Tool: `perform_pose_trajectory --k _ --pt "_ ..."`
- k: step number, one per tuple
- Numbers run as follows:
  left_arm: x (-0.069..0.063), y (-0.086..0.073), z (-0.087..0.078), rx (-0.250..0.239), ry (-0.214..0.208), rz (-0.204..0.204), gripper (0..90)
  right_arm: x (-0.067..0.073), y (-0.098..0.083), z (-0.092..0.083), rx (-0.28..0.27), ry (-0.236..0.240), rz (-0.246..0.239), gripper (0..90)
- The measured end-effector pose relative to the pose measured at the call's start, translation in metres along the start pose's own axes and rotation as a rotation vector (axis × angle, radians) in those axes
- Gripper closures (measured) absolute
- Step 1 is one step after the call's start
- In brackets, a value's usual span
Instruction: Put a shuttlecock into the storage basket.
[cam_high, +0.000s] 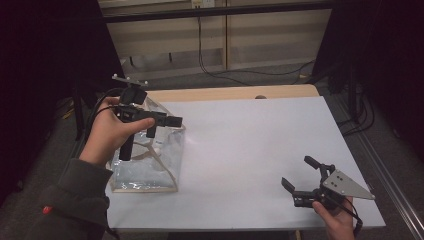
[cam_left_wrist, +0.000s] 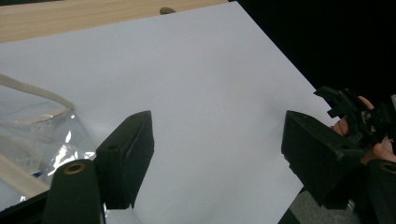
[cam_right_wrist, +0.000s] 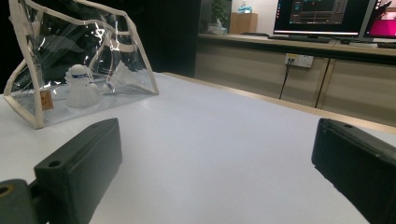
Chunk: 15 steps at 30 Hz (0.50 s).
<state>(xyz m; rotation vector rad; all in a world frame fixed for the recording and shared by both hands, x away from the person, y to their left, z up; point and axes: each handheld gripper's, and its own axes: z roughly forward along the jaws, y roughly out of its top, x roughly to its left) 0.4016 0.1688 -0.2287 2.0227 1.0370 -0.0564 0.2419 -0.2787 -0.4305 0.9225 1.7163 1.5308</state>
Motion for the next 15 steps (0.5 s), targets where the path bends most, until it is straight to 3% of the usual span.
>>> perform_pose_trajectory --k 15 --pt "-0.012 -0.007 0.019 0.013 -0.075 0.046 21.2 0.000 0.000 0.000 0.001 0.000 0.001 1.7"
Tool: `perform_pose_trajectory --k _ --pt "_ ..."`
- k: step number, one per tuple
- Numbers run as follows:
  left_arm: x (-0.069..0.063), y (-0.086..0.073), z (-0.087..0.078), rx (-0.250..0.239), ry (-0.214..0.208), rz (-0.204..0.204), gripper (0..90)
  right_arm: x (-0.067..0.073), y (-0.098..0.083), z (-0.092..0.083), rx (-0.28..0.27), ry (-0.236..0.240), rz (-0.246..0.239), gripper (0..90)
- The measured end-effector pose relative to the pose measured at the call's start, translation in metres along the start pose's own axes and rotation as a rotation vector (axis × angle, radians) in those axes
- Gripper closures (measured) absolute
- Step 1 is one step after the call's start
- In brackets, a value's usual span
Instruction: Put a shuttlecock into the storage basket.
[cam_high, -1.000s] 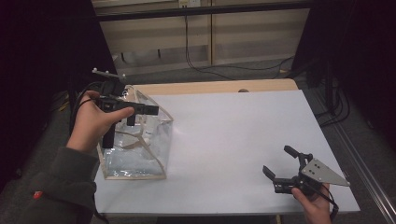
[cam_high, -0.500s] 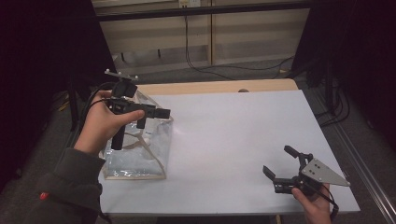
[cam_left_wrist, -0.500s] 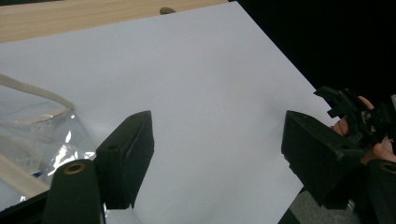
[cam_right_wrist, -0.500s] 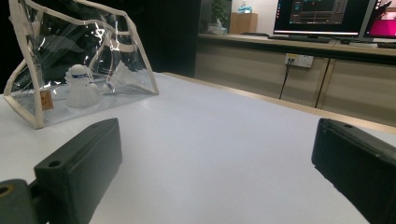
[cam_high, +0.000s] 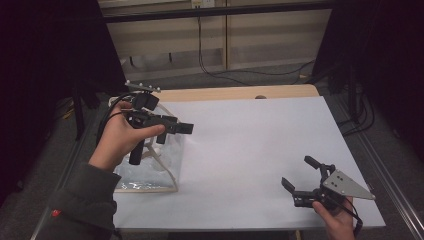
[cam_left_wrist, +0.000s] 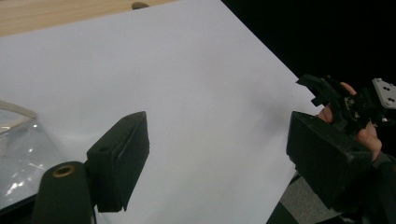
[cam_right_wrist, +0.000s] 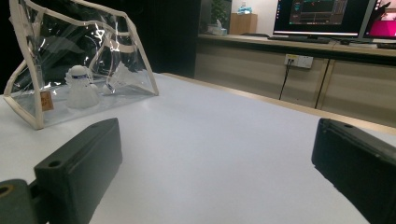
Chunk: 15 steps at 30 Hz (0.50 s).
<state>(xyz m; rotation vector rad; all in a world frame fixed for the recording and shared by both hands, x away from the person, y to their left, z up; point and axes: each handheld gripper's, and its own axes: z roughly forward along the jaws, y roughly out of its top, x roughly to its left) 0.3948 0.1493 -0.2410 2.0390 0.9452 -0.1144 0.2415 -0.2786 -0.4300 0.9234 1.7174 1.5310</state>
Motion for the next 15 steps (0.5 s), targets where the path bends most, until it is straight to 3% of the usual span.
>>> perform_pose_trajectory --k 15 --pt "-0.015 -0.013 0.019 0.043 -0.074 0.062 17.5 0.000 0.000 0.001 -0.002 0.002 -0.006 1.7"
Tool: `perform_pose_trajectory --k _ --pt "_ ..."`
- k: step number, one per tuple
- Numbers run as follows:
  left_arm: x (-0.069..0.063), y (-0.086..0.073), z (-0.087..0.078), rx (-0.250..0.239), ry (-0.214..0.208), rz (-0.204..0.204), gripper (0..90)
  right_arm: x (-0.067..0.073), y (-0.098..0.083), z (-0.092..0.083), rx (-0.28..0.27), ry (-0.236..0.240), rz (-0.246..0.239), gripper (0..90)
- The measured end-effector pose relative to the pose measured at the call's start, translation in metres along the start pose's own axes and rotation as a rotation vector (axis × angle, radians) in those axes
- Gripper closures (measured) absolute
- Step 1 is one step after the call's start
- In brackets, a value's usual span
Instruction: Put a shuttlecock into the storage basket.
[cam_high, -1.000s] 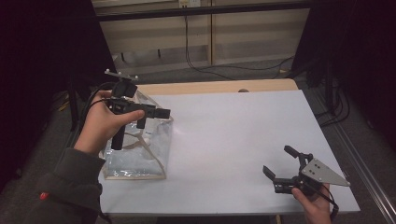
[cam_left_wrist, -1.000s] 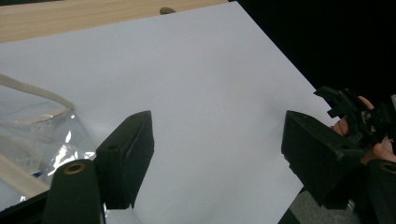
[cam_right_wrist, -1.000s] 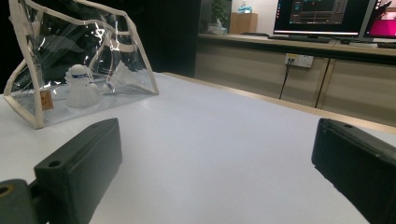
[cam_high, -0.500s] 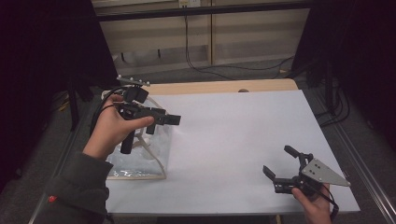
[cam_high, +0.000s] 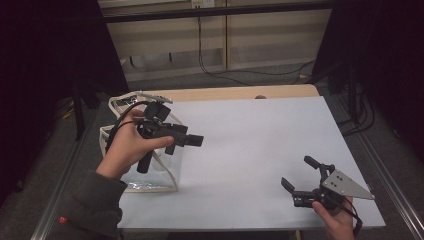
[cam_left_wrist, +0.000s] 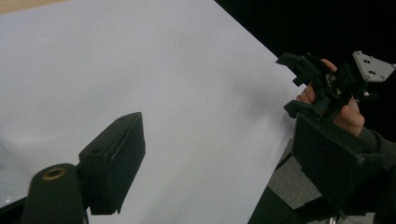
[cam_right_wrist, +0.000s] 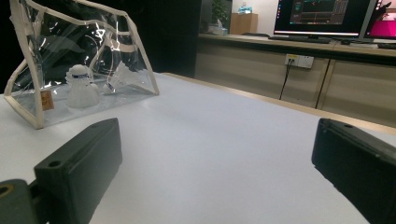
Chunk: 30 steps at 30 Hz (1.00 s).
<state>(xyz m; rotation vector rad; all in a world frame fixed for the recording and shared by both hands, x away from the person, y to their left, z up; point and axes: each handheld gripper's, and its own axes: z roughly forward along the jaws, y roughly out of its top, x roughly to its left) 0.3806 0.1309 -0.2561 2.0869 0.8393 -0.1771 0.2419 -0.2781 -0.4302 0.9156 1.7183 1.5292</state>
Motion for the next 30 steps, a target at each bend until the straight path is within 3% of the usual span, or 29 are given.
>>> perform_pose_trajectory --k 7,30 --pt "-0.004 -0.007 0.006 0.027 -0.025 0.044 14.6 0.000 0.000 -0.001 0.001 -0.003 0.003 1.8" --pt "-0.006 -0.040 0.019 0.026 -0.087 0.090 5.1 0.001 0.000 0.000 0.002 0.000 0.001 1.7"
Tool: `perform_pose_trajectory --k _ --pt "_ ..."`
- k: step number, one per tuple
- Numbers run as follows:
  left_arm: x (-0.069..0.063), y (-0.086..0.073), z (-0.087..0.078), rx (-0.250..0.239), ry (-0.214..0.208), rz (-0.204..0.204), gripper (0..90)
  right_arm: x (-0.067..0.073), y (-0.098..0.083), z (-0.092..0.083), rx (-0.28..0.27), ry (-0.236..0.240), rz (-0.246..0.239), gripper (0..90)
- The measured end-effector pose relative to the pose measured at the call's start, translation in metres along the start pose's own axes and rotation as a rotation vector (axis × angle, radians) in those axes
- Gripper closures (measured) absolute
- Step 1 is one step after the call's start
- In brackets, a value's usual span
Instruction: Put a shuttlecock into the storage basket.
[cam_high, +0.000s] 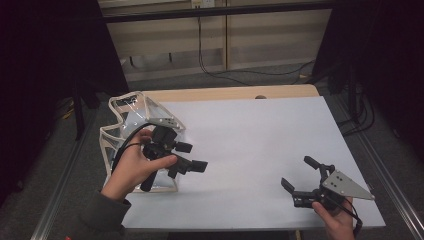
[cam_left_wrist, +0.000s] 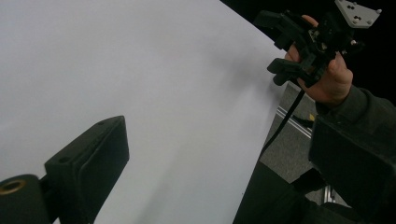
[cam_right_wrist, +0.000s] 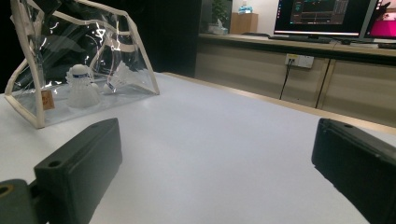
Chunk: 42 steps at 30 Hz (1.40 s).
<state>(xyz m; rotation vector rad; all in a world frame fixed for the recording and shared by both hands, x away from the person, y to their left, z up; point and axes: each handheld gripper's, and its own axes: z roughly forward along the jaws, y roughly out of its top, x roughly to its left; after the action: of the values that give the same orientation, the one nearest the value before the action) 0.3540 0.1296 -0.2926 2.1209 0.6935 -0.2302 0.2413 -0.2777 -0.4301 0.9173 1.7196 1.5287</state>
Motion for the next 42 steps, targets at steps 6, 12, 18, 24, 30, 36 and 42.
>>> perform_pose_trajectory --k 6,12,18,24,30,36,42 --pt "0.000 -0.008 0.004 -0.005 -0.009 0.007 5.0 0.000 0.000 0.000 0.001 0.001 0.001 1.7" --pt "0.002 -0.016 0.007 -0.011 -0.004 0.019 4.9 0.000 0.000 0.000 0.000 0.001 0.001 1.7" --pt "0.003 -0.023 0.009 -0.002 0.005 0.031 4.8 0.000 0.000 0.000 0.001 0.001 0.000 1.7" --pt "0.002 -0.031 0.012 0.004 -0.008 0.046 4.6 0.001 0.000 0.001 0.001 0.001 0.003 1.7" --pt "0.005 -0.038 0.015 0.003 -0.020 0.052 4.4 0.001 0.000 0.001 0.001 0.002 0.002 1.7" --pt "0.007 -0.047 0.017 0.006 -0.030 0.069 3.9 0.001 0.000 0.001 -0.001 0.002 0.002 1.7" --pt "0.011 -0.056 0.018 0.012 -0.045 0.082 3.9 0.001 0.000 0.001 0.000 0.002 0.002 1.7"
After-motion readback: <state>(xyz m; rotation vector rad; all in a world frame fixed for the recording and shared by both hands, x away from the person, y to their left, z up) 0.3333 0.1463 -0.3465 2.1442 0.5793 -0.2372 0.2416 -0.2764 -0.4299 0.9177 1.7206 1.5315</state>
